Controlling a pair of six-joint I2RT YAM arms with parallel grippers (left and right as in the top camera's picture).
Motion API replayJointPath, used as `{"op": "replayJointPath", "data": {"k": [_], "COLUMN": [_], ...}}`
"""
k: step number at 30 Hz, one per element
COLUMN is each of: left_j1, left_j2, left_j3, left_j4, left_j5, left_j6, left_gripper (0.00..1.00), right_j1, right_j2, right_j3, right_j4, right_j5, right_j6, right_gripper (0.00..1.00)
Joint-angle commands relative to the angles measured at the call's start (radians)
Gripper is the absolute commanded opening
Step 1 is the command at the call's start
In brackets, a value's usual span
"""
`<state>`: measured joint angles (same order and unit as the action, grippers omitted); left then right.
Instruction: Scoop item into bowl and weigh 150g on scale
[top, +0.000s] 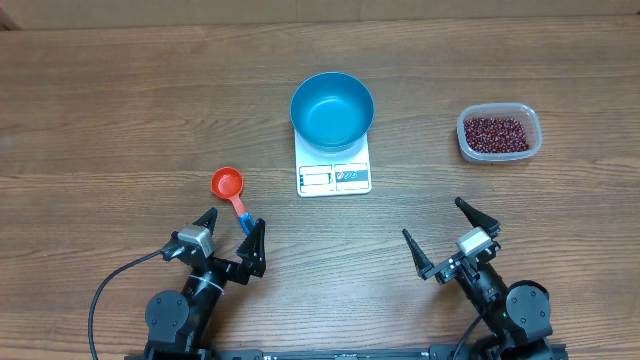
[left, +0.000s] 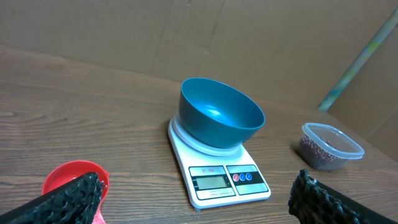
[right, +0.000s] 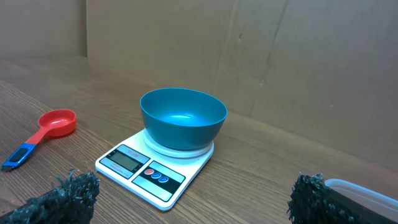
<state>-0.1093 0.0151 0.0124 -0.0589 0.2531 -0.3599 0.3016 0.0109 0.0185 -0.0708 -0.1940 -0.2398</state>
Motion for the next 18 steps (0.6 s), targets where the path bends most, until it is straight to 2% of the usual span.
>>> {"op": "replayJointPath", "data": {"k": [1, 18], "left_j1": [-0.002, -0.002], "left_j2": [-0.011, -0.011], "left_j3": [-0.008, -0.008], "left_j4": [0.004, 0.004], "left_j5": [-0.009, -0.035], "left_j6": [0.023, 0.023], "left_gripper": [1.0, 1.0], "right_j1": [-0.005, -0.005], "right_j2": [-0.008, -0.008], "right_j3": [-0.011, -0.011], "right_j4": [0.005, 0.005], "right_j5": [0.01, 0.01], "right_j6": [0.003, 0.003], "right_gripper": [1.0, 1.0]}}
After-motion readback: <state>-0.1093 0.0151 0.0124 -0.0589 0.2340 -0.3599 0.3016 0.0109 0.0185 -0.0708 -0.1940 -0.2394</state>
